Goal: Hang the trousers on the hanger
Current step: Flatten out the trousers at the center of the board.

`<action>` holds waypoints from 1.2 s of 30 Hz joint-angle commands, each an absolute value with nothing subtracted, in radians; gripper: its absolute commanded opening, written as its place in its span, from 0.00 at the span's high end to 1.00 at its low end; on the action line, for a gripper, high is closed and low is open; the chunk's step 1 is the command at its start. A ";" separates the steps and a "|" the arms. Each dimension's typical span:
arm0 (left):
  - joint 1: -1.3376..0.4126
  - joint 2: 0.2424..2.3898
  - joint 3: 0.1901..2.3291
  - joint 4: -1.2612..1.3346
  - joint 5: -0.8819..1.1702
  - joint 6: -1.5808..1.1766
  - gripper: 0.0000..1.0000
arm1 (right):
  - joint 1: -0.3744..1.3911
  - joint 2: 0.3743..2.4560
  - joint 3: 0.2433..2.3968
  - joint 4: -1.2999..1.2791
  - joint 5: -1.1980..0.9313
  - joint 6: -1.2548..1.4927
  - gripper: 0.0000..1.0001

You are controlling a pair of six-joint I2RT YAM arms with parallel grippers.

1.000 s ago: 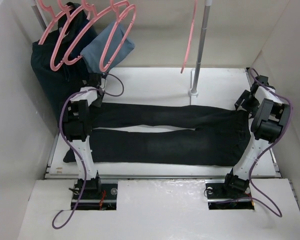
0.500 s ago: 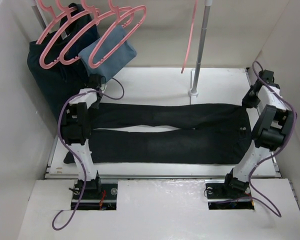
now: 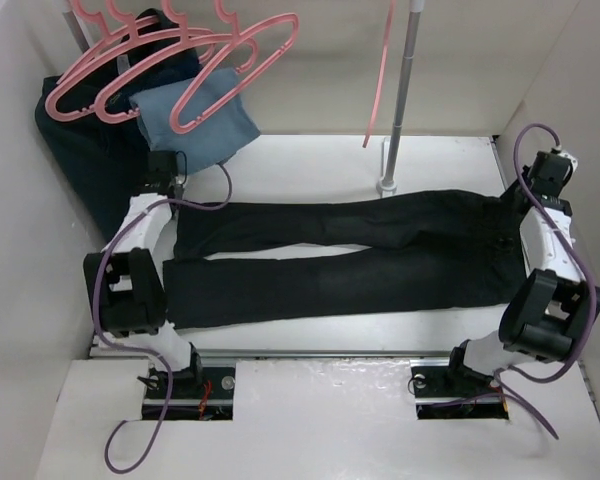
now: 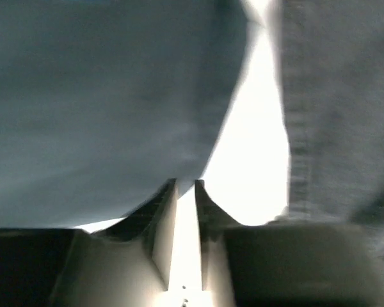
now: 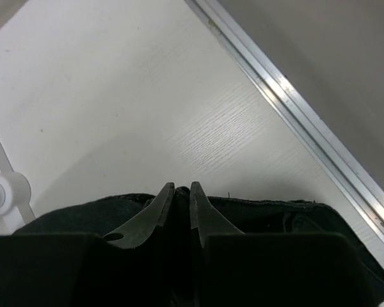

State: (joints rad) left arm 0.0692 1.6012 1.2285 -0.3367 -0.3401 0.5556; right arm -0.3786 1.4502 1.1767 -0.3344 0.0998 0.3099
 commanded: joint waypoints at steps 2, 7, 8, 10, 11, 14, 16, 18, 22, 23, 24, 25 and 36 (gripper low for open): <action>0.048 1.754 1.245 -0.374 -0.204 0.510 0.66 | -0.380 1.494 1.183 -0.279 0.020 0.308 1.00; 0.048 1.873 1.386 -0.376 -0.129 0.373 0.40 | -0.380 1.494 1.174 -0.269 -0.006 0.287 1.00; 0.048 1.891 1.437 -0.385 -0.129 0.353 0.39 | -0.380 1.494 1.173 -0.268 -0.017 0.287 1.00; 0.048 1.934 1.472 -0.385 -0.120 0.305 0.33 | -0.380 1.485 1.173 -0.268 -0.026 0.278 1.00; 0.048 1.948 1.505 -0.394 -0.120 0.292 0.29 | -0.380 1.485 1.173 -0.258 -0.026 0.278 1.00; 0.069 2.005 1.545 -0.419 -0.110 0.241 0.26 | -0.380 1.485 1.155 -0.249 -0.035 0.269 1.00; 0.078 2.043 1.565 -0.431 -0.120 0.216 0.22 | -0.380 1.496 1.155 -0.239 -0.044 0.268 1.00; 0.078 2.072 1.604 -0.431 -0.098 0.207 0.21 | -0.380 1.509 1.155 -0.239 -0.054 0.268 1.00; 0.078 2.180 1.707 -0.510 -0.089 0.207 0.21 | -0.380 1.542 1.164 -0.239 -0.063 0.259 1.00; 0.078 2.203 1.729 -0.524 -0.089 0.196 0.21 | -0.380 1.542 1.164 -0.239 -0.072 0.259 1.00; 0.087 2.241 1.745 -0.537 -0.098 0.196 0.22 | -0.380 1.542 1.173 -0.239 -0.072 0.250 1.00; 0.087 2.255 1.759 -0.549 -0.088 0.196 0.25 | -0.380 1.551 1.173 -0.239 -0.072 0.250 1.00; 0.087 2.122 1.678 -0.542 -0.011 0.256 1.00 | -0.380 1.551 1.213 -0.249 -0.072 0.250 1.00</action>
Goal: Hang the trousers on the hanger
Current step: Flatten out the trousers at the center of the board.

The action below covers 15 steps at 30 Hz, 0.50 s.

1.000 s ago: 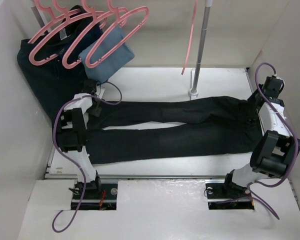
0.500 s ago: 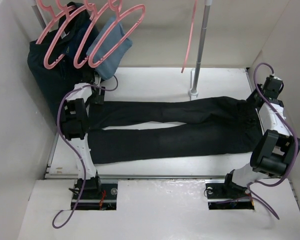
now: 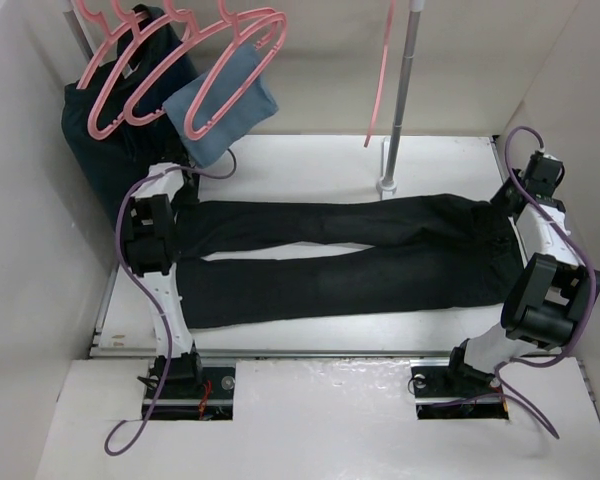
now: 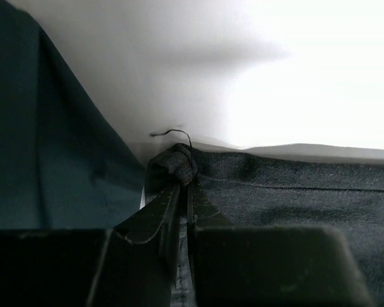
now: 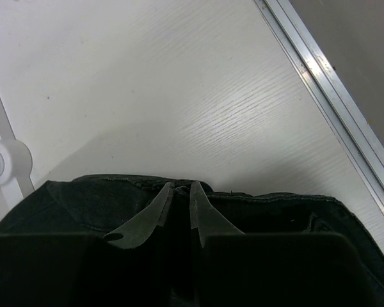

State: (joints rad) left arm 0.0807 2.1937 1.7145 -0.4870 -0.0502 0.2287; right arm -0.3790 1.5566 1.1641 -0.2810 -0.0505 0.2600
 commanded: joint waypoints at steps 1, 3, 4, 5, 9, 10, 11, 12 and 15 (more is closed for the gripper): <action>0.087 2.103 1.668 -0.528 -0.011 0.265 1.00 | -0.380 1.551 1.222 -0.249 -0.072 0.250 1.00; 0.087 2.043 1.657 -0.517 -0.011 0.299 1.00 | -0.380 1.551 1.223 -0.259 -0.072 0.250 1.00; 0.087 2.020 1.657 -0.517 -0.002 0.314 1.00 | -0.380 1.540 1.233 -0.259 -0.072 0.250 1.00; 0.087 1.970 1.645 -0.517 0.008 0.331 1.00 | -0.380 1.529 1.233 -0.259 -0.072 0.250 1.00; 0.087 1.821 1.562 -0.517 0.051 0.440 1.00 | -0.380 1.496 1.221 -0.244 -0.072 0.268 1.00; 0.087 1.790 1.513 -0.517 0.042 0.487 1.00 | -0.380 1.487 1.221 -0.230 -0.072 0.268 1.00; 0.087 1.761 1.484 -0.517 0.041 0.517 1.00 | -0.391 1.486 1.221 -0.230 -0.063 0.278 1.00; 0.097 1.700 1.456 -0.517 0.026 0.543 1.00 | -0.391 1.486 1.221 -0.221 -0.063 0.294 1.00; 0.106 1.609 1.336 -0.506 0.005 0.629 1.00 | -0.416 1.467 1.221 -0.212 -0.118 0.328 1.00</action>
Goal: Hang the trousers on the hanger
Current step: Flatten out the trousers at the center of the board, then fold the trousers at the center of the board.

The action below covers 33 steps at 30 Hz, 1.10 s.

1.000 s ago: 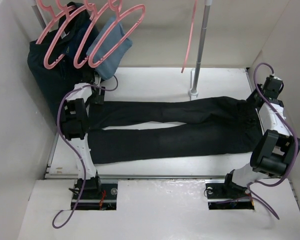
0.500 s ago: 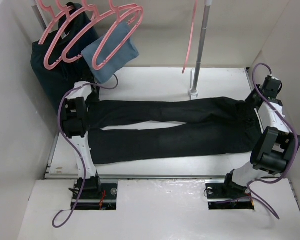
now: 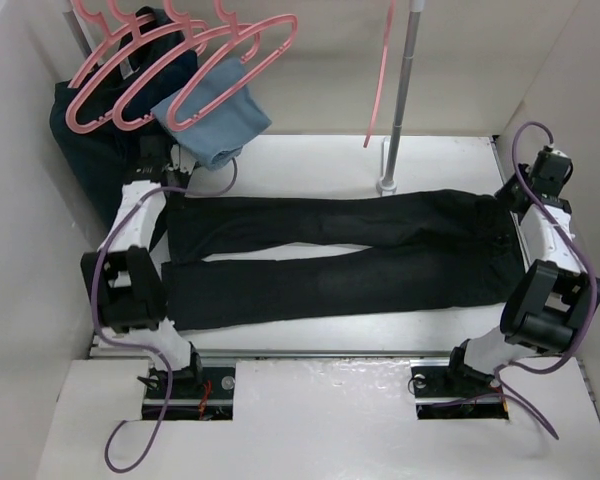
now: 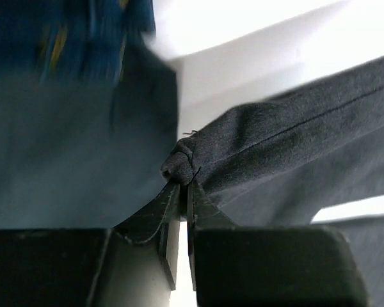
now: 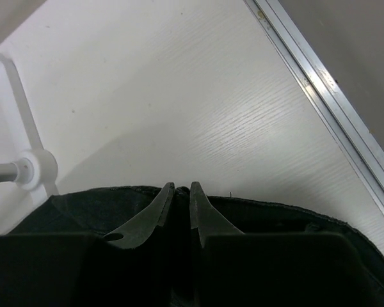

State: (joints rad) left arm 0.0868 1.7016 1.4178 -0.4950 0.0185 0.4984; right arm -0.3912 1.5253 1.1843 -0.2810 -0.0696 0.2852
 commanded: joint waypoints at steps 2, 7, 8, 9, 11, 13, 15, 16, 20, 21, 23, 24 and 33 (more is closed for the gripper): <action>0.141 1.519 1.264 -0.506 0.015 0.655 1.00 | -0.458 1.437 1.221 -0.198 -0.168 0.370 1.00; 0.205 1.350 1.163 -0.538 0.040 0.680 1.00 | -0.575 1.312 1.105 -0.175 -0.204 0.491 1.00; 0.215 1.301 1.148 -0.538 0.040 0.680 1.00 | -0.587 1.263 1.086 -0.175 -0.180 0.505 1.00; 0.224 1.281 1.132 -0.551 0.040 0.692 1.00 | -0.588 1.237 1.069 -0.175 -0.128 0.520 1.00; 0.224 1.226 1.082 -0.566 0.029 0.692 1.00 | -0.588 1.160 1.002 -0.175 -0.081 0.532 1.00; 0.224 1.194 1.030 -0.601 0.019 0.692 1.00 | -0.588 1.118 0.947 -0.166 -0.034 0.578 1.00; 0.224 1.157 0.987 -0.612 -0.009 0.692 1.00 | -0.588 1.092 0.852 -0.156 -0.006 0.629 1.00; 0.224 1.144 0.936 -0.623 -0.061 0.672 1.00 | -0.588 1.080 0.818 -0.156 0.023 0.649 1.00; 0.224 1.094 0.807 -0.634 -0.170 0.661 1.00 | -0.606 1.051 0.658 -0.186 0.022 0.753 1.00; 0.224 1.085 0.793 -0.634 -0.179 0.661 1.00 | -0.606 1.051 0.609 -0.186 0.006 0.768 1.00; 0.224 1.071 0.784 -0.634 -0.190 0.651 1.00 | -0.606 1.025 0.592 -0.186 0.006 0.791 1.00; 0.224 1.071 0.801 -0.624 -0.190 0.650 1.00 | -0.606 1.025 0.583 -0.176 0.006 0.792 1.00; 0.224 1.155 1.126 -0.701 -0.166 0.557 1.00 | -0.606 1.034 0.834 -0.180 0.064 0.735 1.00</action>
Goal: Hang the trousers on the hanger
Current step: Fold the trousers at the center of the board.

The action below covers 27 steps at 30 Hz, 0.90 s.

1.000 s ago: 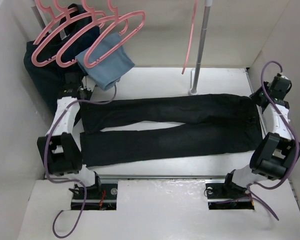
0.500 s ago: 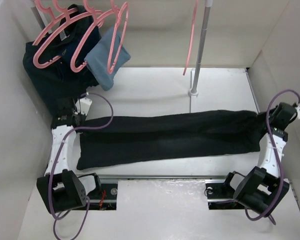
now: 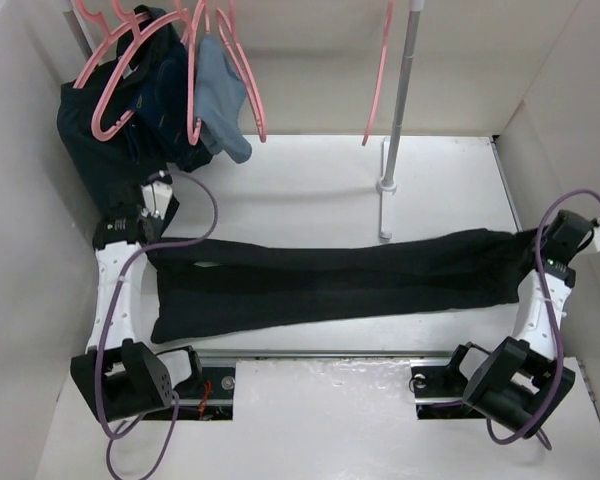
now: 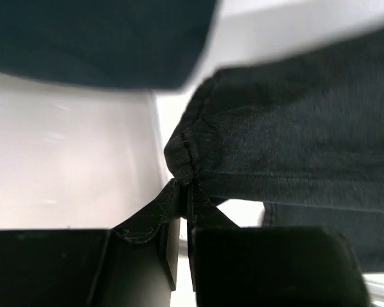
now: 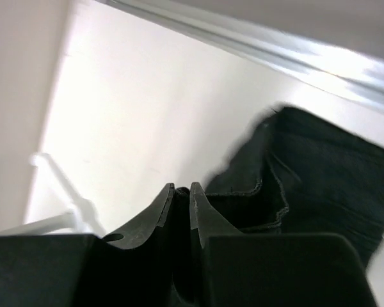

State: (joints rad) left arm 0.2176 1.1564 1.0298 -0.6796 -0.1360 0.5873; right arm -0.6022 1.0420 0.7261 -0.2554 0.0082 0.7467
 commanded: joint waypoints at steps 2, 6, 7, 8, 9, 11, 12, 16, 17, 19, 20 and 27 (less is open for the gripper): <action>0.224 1.178 1.195 -0.713 -0.129 0.557 1.00 | -0.606 1.061 0.873 -0.018 -0.100 0.750 1.00; 0.224 1.239 1.276 -0.712 -0.109 0.546 1.00 | -0.606 1.283 1.032 0.086 -0.397 0.802 1.00; 0.224 1.250 1.285 -0.703 -0.109 0.546 1.00 | -0.606 1.316 1.058 0.086 -0.429 0.779 1.00; 0.224 1.250 1.285 -0.703 -0.089 0.534 1.00 | -0.606 1.340 1.069 0.086 -0.467 0.767 1.00; 0.224 1.250 1.285 -0.703 -0.075 0.534 1.00 | -0.606 1.360 1.060 0.086 -0.482 0.767 1.00; 0.224 1.233 1.272 -0.719 -0.026 0.534 1.00 | -0.617 1.373 1.026 0.086 -0.538 0.706 1.00; 0.224 1.218 1.232 -0.741 -0.011 0.534 1.00 | -0.617 1.373 0.975 0.086 -0.538 0.686 1.00; 0.224 1.068 0.983 -0.804 -0.055 0.670 1.00 | -0.667 1.281 0.832 0.086 -0.477 0.624 1.00; 0.224 1.046 0.982 -0.804 -0.055 0.693 1.00 | -0.667 1.261 0.803 0.086 -0.477 0.624 1.00; 0.224 1.011 0.838 -0.842 -0.135 0.735 1.00 | -0.727 1.214 0.718 0.086 -0.418 0.675 1.00; 0.224 0.990 0.794 -0.854 -0.159 0.750 1.00 | -0.745 1.160 0.689 0.060 -0.387 0.746 0.98; 0.224 0.968 0.626 -0.867 -0.282 0.761 1.00 | -0.808 1.124 0.630 -0.021 -0.308 0.873 0.94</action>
State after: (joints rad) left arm 0.2180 0.9936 0.6178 -0.8539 -0.1852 0.7250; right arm -0.7994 1.1187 0.6044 -0.0357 -0.3660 0.8135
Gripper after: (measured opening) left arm 0.029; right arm 0.154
